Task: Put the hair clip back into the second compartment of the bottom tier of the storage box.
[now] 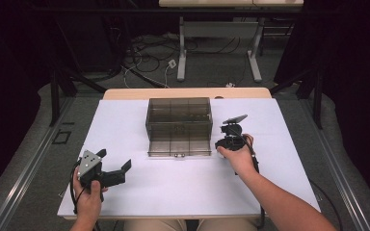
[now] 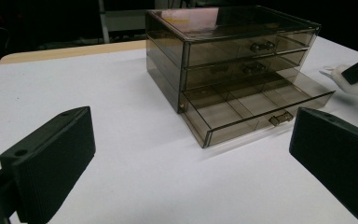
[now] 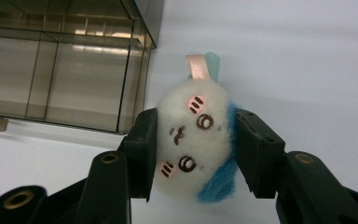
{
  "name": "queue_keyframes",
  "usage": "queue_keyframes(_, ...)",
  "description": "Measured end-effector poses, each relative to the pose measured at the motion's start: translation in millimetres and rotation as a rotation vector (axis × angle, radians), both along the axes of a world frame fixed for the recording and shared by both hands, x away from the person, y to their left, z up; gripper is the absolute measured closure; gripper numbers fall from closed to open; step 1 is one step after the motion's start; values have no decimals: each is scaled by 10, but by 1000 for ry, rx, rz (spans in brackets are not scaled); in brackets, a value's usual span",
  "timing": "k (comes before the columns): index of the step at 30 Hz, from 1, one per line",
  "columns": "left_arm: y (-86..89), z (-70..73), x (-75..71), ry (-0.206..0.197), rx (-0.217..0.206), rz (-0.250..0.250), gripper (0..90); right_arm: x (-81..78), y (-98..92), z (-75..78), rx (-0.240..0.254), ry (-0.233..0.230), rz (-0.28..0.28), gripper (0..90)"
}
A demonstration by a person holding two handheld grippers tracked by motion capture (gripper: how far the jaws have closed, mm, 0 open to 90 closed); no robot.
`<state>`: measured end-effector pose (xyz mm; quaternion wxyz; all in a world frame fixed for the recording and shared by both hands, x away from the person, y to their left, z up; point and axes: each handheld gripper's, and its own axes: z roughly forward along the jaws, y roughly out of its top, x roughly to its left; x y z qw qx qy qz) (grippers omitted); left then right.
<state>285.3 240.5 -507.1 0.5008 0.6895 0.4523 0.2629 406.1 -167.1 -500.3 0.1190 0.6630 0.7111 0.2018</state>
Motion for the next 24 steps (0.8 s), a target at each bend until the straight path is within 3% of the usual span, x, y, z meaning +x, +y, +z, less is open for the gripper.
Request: queue_keyframes(24, 5, -8, 10, 3, -4, 3, 4, 49, 207, 343, -18, -80, 69, 528)
